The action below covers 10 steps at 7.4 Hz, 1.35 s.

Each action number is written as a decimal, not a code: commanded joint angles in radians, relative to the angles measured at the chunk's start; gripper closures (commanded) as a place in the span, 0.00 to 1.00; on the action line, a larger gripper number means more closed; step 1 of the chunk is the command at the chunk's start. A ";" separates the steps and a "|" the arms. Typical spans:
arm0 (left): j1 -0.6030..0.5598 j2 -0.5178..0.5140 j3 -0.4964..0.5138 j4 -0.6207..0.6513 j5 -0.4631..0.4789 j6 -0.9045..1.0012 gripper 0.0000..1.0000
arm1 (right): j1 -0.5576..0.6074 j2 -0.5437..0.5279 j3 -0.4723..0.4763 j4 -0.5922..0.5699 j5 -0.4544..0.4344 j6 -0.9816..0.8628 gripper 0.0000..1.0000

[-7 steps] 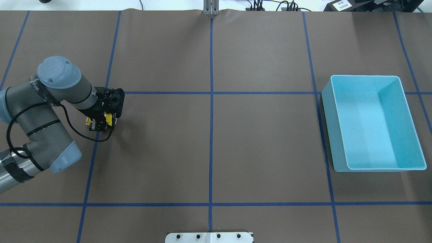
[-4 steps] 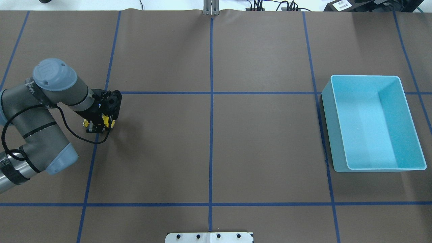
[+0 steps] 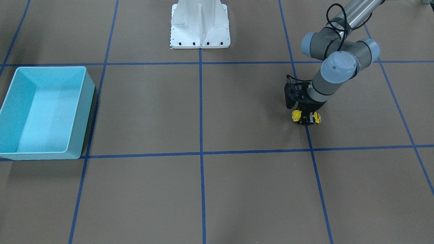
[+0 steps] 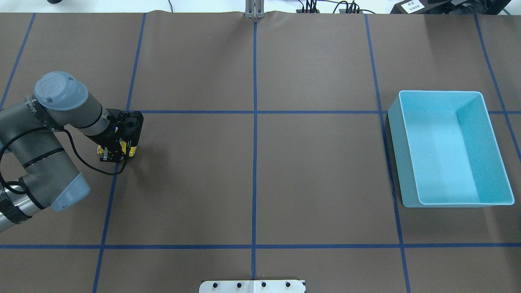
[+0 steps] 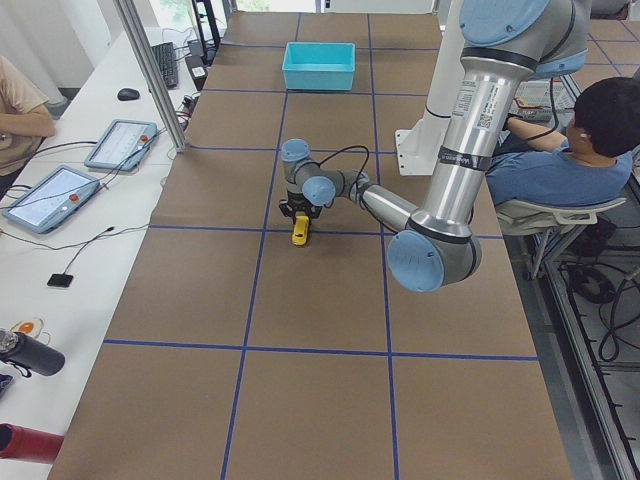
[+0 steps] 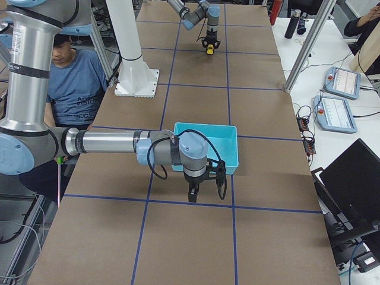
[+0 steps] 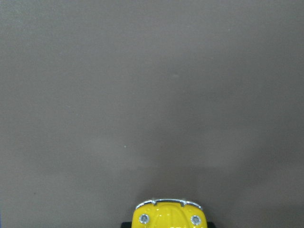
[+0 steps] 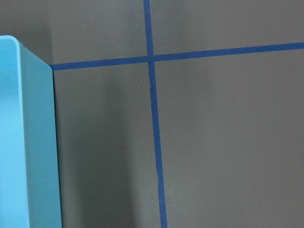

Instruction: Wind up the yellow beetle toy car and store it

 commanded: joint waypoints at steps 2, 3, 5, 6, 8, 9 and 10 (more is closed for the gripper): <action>-0.005 0.010 0.000 -0.008 -0.002 0.020 1.00 | -0.006 0.000 -0.002 0.000 0.000 0.000 0.00; -0.007 0.014 0.000 -0.010 -0.008 0.020 1.00 | -0.008 0.000 0.000 0.000 0.000 0.000 0.00; -0.008 0.022 0.000 -0.019 -0.010 0.020 1.00 | -0.009 0.000 -0.002 0.000 0.000 0.000 0.00; -0.008 0.027 0.000 -0.020 -0.010 0.020 1.00 | -0.009 0.000 0.000 0.000 0.000 0.000 0.00; -0.011 0.027 0.000 -0.022 -0.010 0.037 1.00 | -0.011 0.000 -0.002 0.000 0.000 0.000 0.00; -0.013 0.027 0.000 -0.022 -0.010 0.037 1.00 | -0.011 0.000 -0.002 0.000 0.000 0.000 0.00; -0.013 0.030 0.000 -0.022 -0.010 0.037 1.00 | -0.012 0.000 0.000 0.000 0.000 0.000 0.00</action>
